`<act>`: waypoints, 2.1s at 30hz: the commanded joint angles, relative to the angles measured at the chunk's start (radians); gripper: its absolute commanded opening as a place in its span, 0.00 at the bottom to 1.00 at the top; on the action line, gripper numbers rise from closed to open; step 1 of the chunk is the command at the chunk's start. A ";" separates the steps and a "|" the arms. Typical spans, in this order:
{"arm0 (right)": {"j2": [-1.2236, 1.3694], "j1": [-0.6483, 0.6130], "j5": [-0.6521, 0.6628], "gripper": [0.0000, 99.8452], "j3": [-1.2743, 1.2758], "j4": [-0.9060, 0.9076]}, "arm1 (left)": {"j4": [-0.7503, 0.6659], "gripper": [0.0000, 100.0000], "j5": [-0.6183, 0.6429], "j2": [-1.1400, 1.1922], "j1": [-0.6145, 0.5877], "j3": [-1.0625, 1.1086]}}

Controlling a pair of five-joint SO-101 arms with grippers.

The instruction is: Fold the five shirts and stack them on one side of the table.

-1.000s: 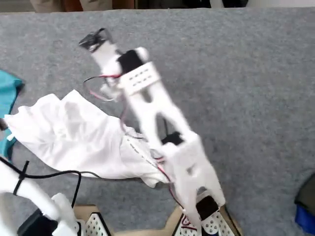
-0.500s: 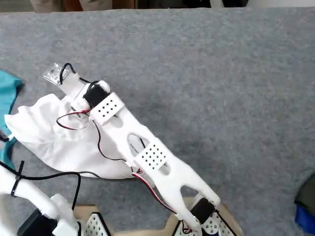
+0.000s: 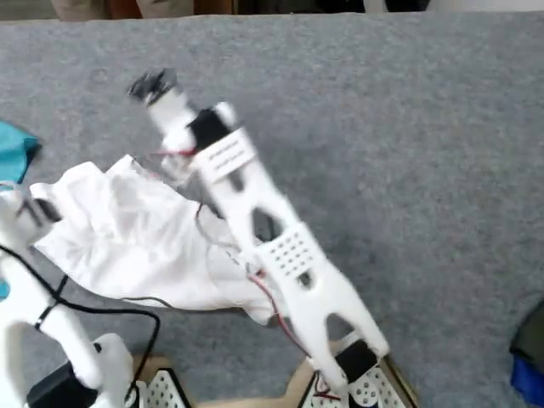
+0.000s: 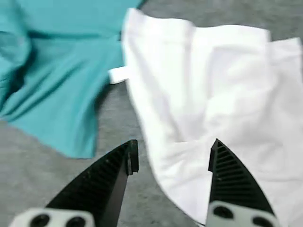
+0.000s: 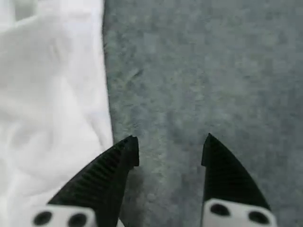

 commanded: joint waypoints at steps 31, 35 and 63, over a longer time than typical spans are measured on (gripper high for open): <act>-0.053 -0.140 -0.160 0.23 0.414 -0.008 | -0.049 0.25 0.066 -0.001 0.164 0.172; 0.005 -0.148 -0.160 0.16 0.371 -0.006 | -0.044 0.25 0.066 -0.002 0.163 0.181; -0.366 0.298 -0.103 0.00 0.493 0.018 | -0.084 0.25 0.063 -0.002 0.169 0.170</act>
